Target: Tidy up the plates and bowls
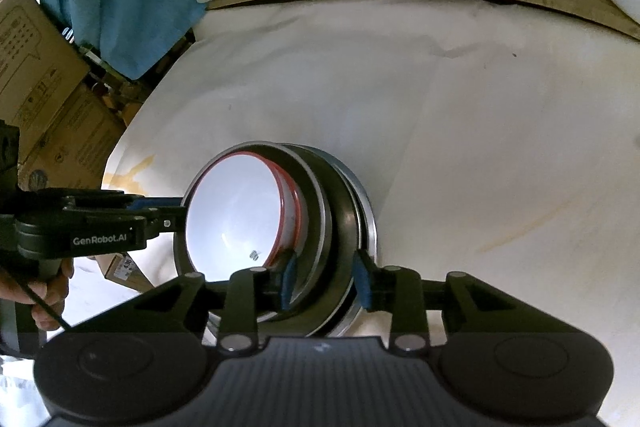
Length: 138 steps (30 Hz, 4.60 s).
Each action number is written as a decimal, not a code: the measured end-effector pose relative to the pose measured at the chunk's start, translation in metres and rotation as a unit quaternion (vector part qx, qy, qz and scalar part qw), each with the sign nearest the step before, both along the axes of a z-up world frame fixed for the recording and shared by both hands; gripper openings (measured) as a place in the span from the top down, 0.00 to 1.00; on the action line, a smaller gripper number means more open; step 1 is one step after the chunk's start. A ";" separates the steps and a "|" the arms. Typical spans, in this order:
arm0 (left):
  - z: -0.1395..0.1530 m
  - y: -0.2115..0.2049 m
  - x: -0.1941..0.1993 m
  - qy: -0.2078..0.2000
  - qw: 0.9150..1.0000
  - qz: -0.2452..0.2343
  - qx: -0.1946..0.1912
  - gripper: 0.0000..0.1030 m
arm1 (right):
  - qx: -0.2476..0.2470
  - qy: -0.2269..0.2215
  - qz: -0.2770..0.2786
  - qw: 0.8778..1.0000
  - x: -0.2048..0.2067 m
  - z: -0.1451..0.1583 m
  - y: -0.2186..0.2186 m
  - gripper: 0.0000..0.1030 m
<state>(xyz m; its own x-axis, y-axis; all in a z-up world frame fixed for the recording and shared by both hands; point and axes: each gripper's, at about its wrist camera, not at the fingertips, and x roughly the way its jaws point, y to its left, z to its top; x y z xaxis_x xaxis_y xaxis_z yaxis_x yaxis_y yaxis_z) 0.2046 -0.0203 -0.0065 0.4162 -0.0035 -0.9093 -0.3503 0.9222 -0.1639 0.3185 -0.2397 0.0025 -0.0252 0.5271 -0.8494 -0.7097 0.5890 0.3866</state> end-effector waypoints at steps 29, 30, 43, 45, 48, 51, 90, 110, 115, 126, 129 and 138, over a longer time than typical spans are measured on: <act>0.011 -0.014 -0.020 -0.010 0.992 0.075 0.101 0.01 | 0.038 -0.069 -0.018 0.997 -0.008 0.009 -0.025 0.31; 0.012 -0.014 -0.022 -0.012 0.992 0.080 0.100 0.01 | 0.040 -0.072 -0.018 0.996 -0.008 0.010 -0.027 0.30; 0.019 -0.020 -0.033 -0.034 0.985 0.109 0.127 0.01 | 0.067 -0.095 -0.035 0.993 -0.009 0.014 -0.044 0.05; 0.020 -0.022 -0.033 -0.035 0.985 0.106 0.132 0.01 | 0.069 -0.097 -0.040 0.992 -0.008 0.015 -0.045 0.00; 0.021 -0.025 -0.031 -0.038 0.984 0.099 0.140 0.01 | 0.078 -0.108 -0.043 0.990 -0.010 0.015 -0.048 0.00; 0.022 -0.026 -0.029 -0.041 0.984 0.093 0.146 0.01 | 0.087 -0.119 -0.043 0.988 -0.011 0.018 -0.050 0.00; 0.020 0.006 -0.123 -0.165 0.972 -0.093 0.136 0.01 | 0.087 -0.265 -0.228 0.933 -0.181 0.030 -0.059 0.00; 0.007 -0.006 -0.162 -0.166 0.967 -0.135 0.137 0.01 | 0.065 -0.250 -0.240 0.936 -0.224 0.011 -0.078 0.00; 0.006 -0.009 -0.166 -0.165 0.967 -0.136 0.136 0.01 | 0.062 -0.248 -0.238 0.937 -0.228 0.010 -0.081 0.00; 0.005 -0.013 -0.170 -0.164 0.968 -0.135 0.136 0.01 | 0.063 -0.243 -0.234 0.939 -0.233 0.009 -0.084 0.00; 0.006 -0.014 -0.173 -0.163 0.967 -0.137 0.136 0.01 | 0.062 -0.242 -0.235 0.939 -0.234 0.009 -0.084 0.00; 0.007 -0.014 -0.175 -0.163 0.968 -0.136 0.136 0.01 | 0.063 -0.241 -0.231 0.941 -0.235 0.008 -0.084 0.00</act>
<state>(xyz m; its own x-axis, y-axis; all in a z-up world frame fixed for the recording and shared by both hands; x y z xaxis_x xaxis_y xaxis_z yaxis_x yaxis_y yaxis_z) 0.0291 -0.0342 0.0001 0.6984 0.0680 -0.7125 -0.0583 0.9976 0.0381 0.0836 -0.3236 0.0109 0.6032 0.4840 -0.6340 -0.5002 0.8487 0.1720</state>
